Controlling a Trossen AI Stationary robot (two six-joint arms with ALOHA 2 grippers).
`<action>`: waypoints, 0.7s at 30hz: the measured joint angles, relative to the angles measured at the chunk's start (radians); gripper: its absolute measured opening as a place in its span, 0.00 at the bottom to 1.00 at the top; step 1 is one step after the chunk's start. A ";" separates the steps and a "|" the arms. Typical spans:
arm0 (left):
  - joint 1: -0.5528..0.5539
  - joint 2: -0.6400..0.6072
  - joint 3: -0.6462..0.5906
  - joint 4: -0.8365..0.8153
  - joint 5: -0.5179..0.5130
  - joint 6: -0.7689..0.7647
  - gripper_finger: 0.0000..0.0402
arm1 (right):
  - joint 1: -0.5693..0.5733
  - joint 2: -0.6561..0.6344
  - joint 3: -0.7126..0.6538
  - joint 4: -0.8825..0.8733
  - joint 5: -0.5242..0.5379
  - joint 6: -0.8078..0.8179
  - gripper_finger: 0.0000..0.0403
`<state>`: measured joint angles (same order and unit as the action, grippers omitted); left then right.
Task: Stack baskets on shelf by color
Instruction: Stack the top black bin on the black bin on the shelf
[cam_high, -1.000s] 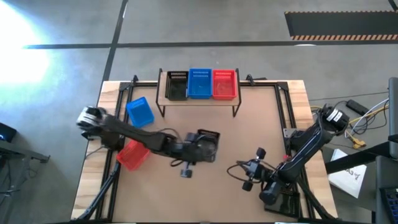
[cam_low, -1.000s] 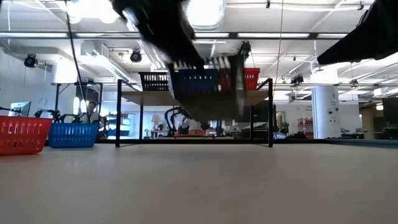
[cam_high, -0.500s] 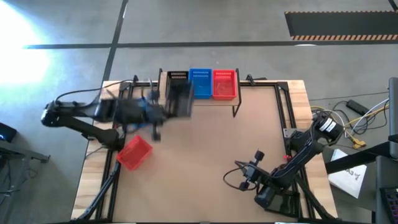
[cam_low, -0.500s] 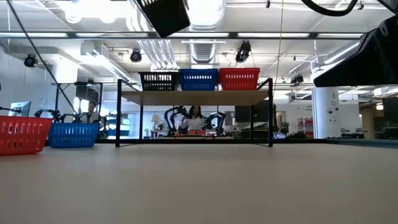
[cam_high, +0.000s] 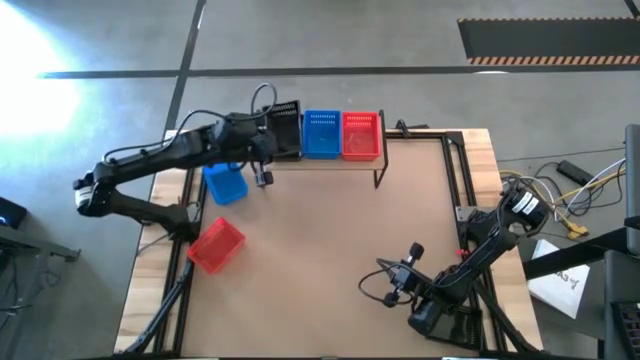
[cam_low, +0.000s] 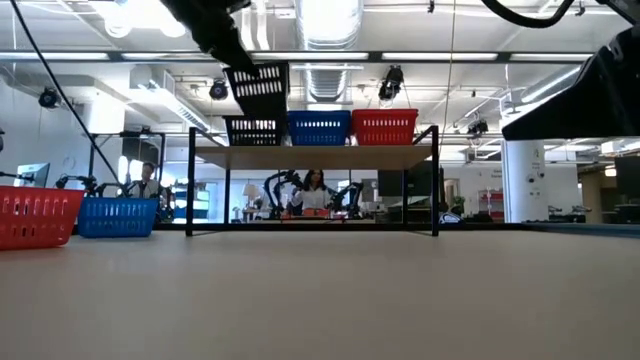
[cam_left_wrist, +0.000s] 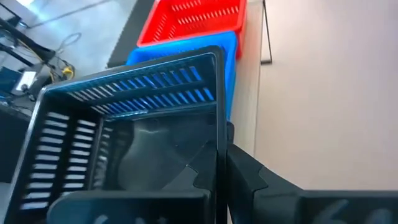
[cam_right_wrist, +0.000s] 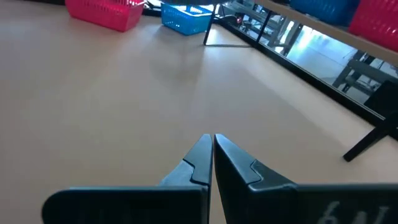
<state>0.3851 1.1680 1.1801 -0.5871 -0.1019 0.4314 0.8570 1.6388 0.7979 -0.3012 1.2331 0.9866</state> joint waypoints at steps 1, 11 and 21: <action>0.000 0.011 0.000 0.001 0.000 0.001 0.00 | 0.000 -0.001 0.000 0.001 0.000 0.001 0.02; 0.002 0.079 0.009 0.002 -0.014 0.014 0.11 | 0.000 -0.001 0.000 0.036 -0.001 0.001 0.02; 0.002 0.055 0.020 -0.036 -0.110 0.044 0.25 | 0.000 -0.001 0.000 0.046 -0.002 0.000 0.02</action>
<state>0.3870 1.2232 1.1999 -0.6232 -0.2116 0.4755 0.8570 1.6379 0.7982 -0.2549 1.2316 0.9867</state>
